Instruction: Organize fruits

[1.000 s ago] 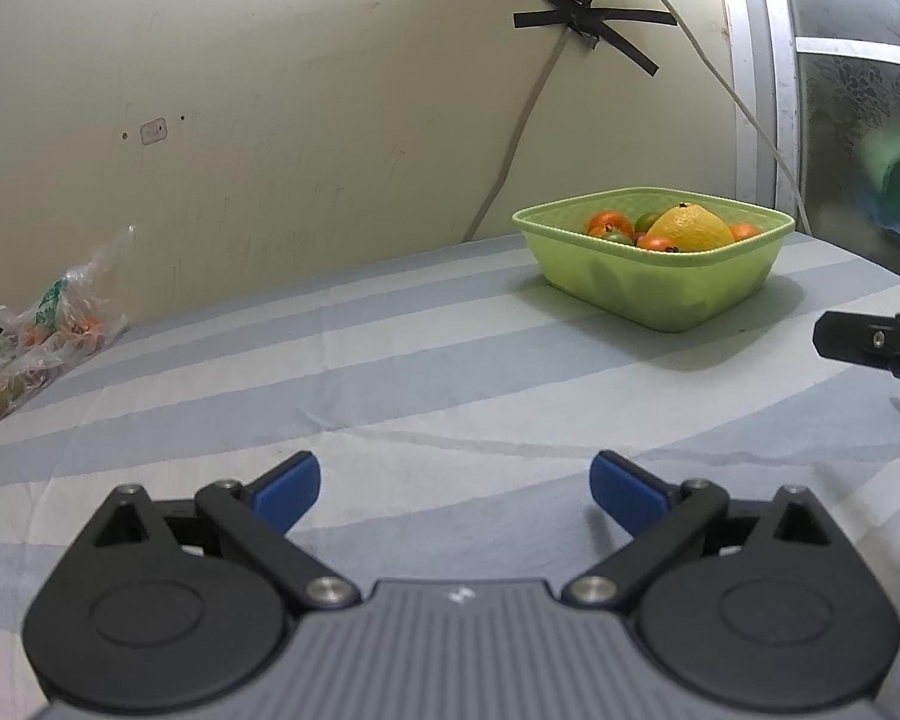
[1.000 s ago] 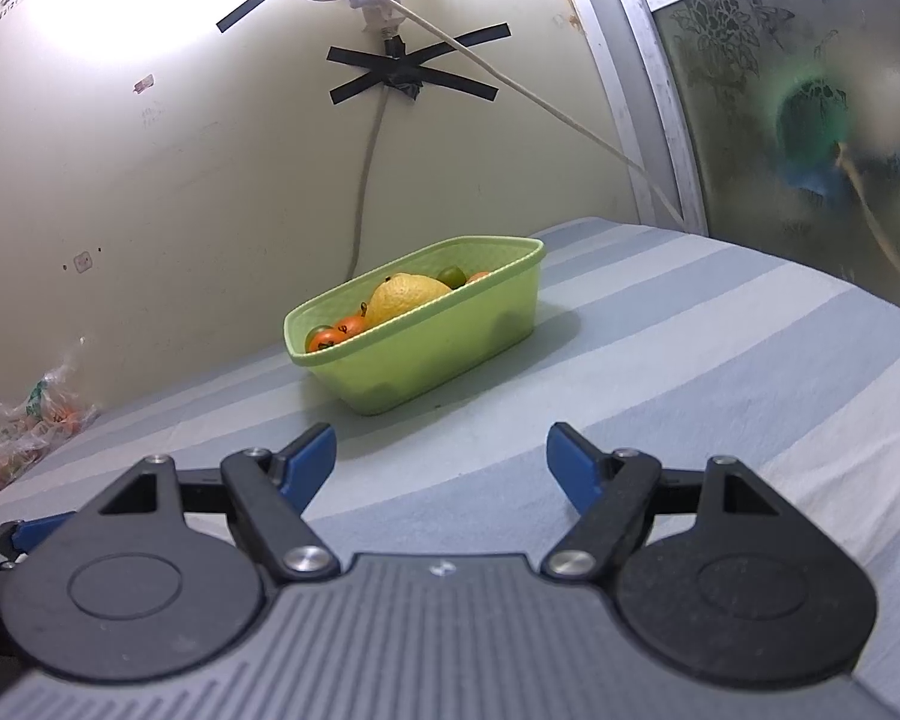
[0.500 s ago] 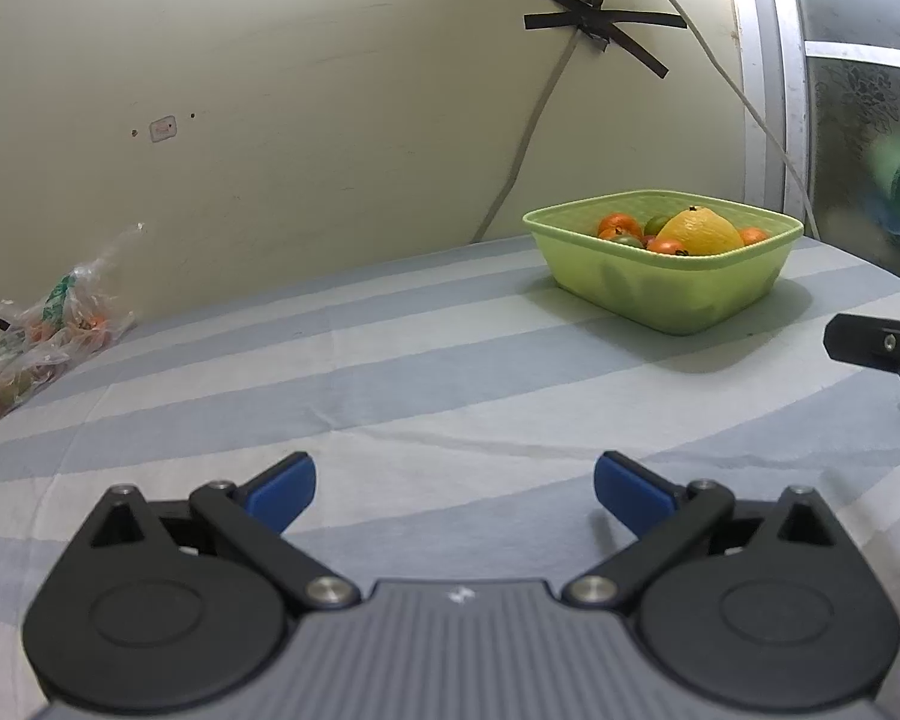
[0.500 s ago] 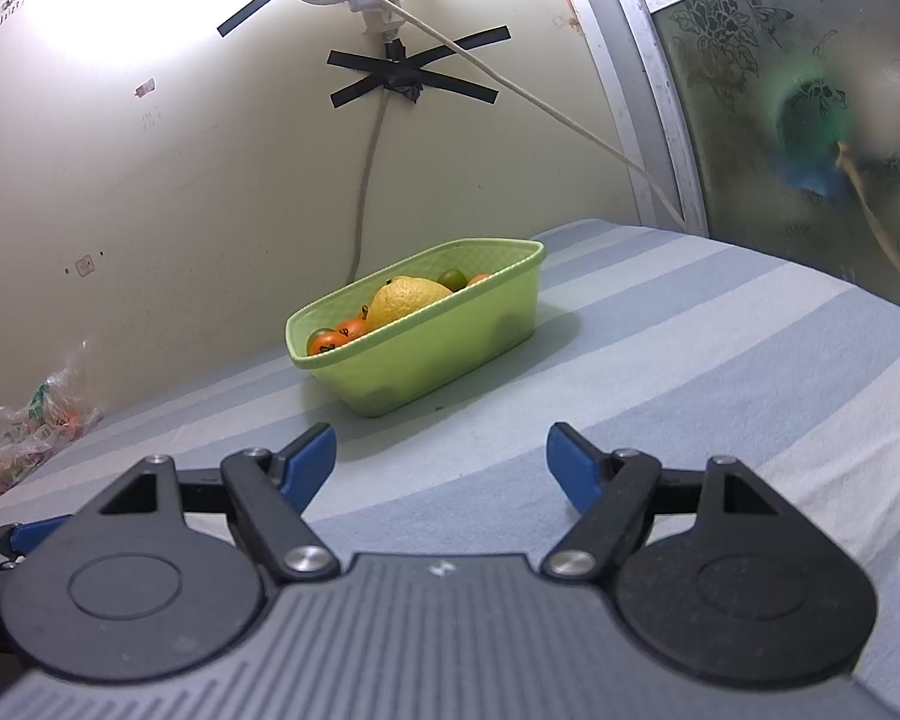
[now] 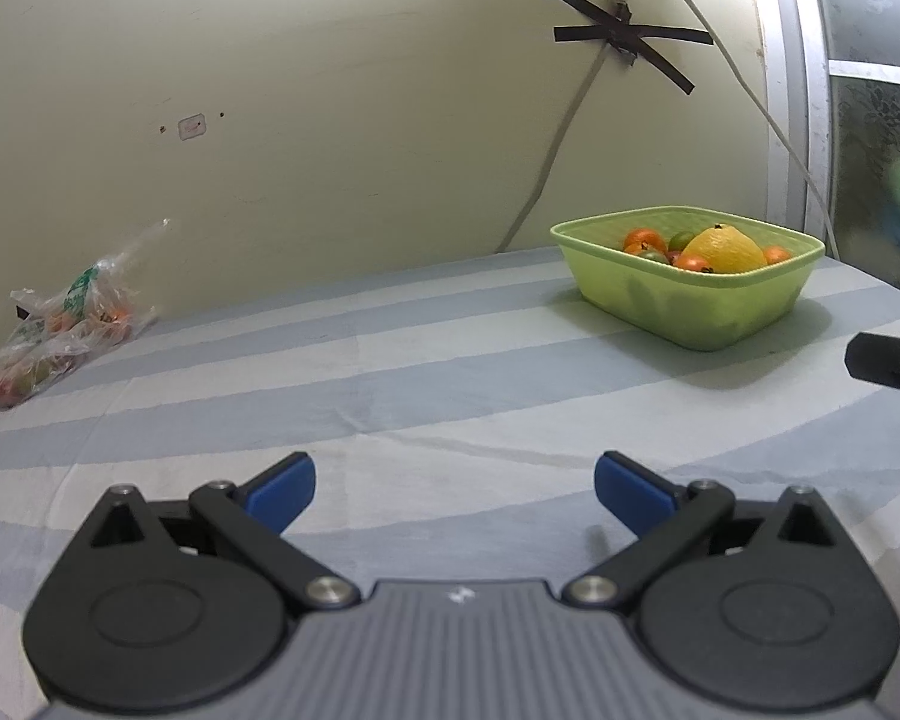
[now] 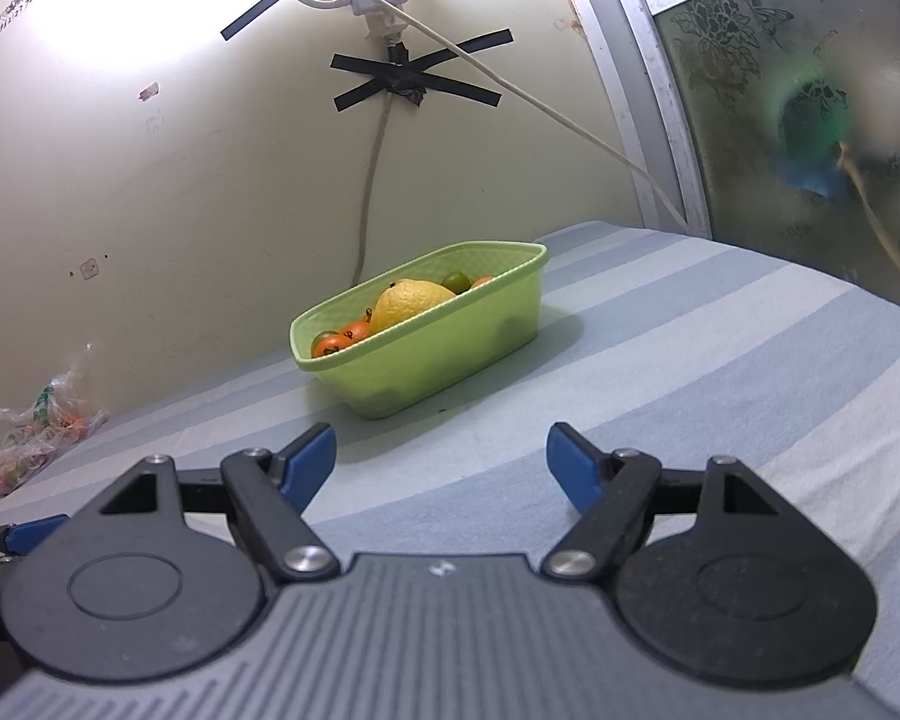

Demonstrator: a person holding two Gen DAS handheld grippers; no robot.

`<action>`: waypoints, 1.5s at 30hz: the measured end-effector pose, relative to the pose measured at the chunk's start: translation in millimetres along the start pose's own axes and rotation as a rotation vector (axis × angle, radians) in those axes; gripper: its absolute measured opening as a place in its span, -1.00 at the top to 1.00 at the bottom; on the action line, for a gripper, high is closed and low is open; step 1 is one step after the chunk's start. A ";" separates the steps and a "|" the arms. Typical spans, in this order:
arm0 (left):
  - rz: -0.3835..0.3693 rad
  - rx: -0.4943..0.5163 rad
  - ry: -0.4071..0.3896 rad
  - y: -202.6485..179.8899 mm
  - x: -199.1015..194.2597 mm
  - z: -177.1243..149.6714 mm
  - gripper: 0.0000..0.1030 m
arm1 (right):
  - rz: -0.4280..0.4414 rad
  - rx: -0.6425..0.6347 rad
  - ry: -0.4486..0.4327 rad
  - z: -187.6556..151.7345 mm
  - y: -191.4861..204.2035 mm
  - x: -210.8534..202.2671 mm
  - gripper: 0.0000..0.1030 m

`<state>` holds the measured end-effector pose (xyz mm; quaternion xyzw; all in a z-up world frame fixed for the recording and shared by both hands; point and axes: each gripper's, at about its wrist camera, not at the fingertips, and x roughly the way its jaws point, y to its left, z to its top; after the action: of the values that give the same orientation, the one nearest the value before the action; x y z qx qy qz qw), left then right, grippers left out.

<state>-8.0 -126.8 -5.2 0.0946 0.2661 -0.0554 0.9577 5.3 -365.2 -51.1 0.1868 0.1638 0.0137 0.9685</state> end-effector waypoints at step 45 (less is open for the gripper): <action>0.080 -0.055 0.104 15.2 -3.9 -7.2 -1.00 | -0.019 -0.037 0.014 0.2 4.7 1.6 -0.55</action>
<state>-12.5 -110.2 -7.0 0.0815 0.3130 -0.0048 0.9462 7.1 -360.8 -49.7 0.1671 0.1722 0.0091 0.9707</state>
